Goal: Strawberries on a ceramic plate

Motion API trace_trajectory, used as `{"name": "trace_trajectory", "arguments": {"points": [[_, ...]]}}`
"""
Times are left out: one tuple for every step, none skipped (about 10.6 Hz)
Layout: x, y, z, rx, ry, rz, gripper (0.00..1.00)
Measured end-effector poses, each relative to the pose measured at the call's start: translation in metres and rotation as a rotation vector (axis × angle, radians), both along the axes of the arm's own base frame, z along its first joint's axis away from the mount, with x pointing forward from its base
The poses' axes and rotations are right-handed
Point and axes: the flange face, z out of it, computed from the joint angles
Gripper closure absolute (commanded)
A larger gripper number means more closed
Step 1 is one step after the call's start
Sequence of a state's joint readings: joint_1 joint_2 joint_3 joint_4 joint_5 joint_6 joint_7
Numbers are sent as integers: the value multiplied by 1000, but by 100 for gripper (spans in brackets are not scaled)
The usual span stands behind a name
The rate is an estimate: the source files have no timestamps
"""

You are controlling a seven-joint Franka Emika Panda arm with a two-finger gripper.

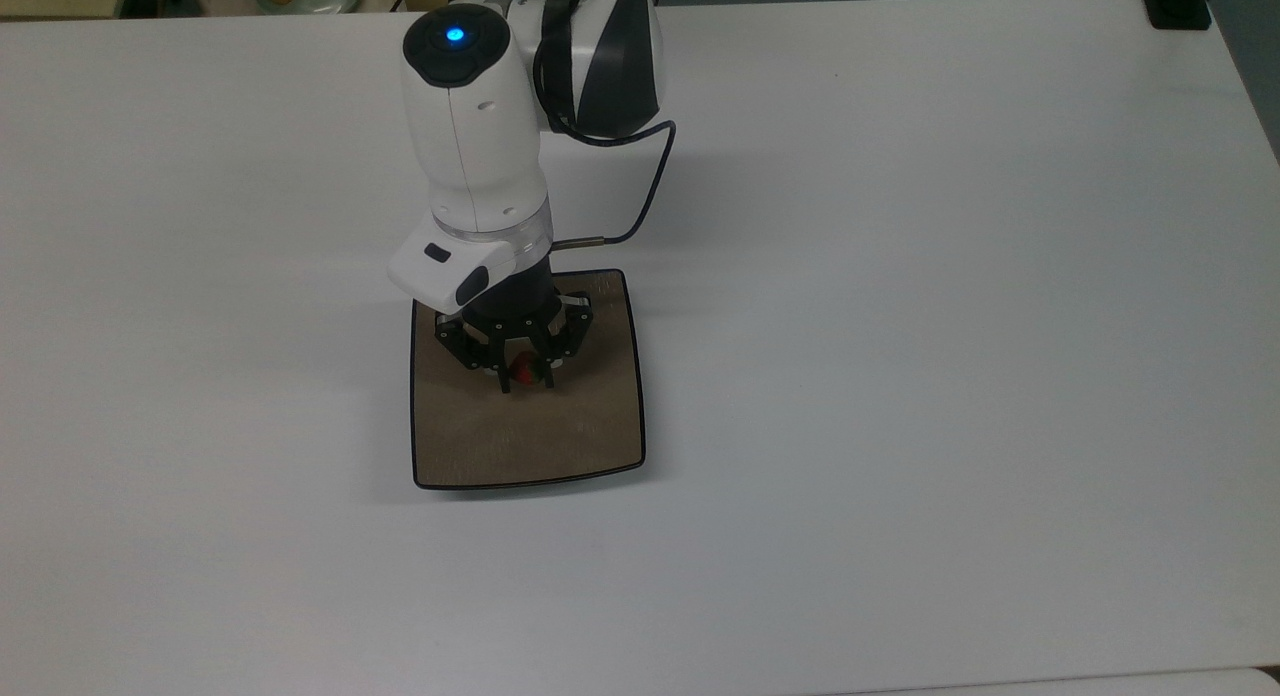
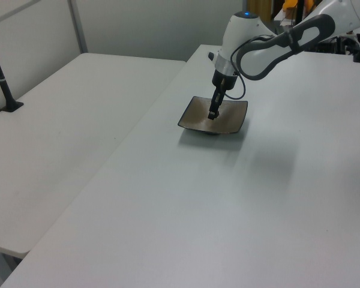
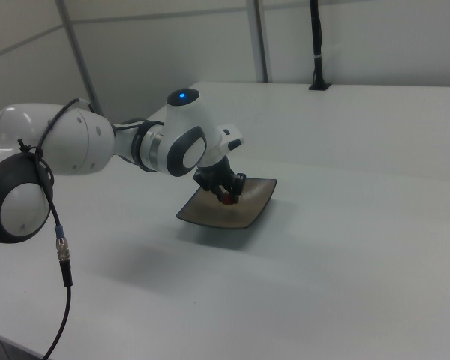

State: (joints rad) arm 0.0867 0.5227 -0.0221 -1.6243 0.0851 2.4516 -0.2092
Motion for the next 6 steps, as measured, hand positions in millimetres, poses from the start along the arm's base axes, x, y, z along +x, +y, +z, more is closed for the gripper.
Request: {"name": "trace_trajectory", "arguments": {"points": [[1,0,-1,0,-5,0,0],[1,1,-1,0,-5,1,0],[1,2,1,0,-8,2,0],[2,4,6,1,-17,5,0],[2,4,18,3,-34,5,0],[-1,4,33,4,-29,6,0]]}}
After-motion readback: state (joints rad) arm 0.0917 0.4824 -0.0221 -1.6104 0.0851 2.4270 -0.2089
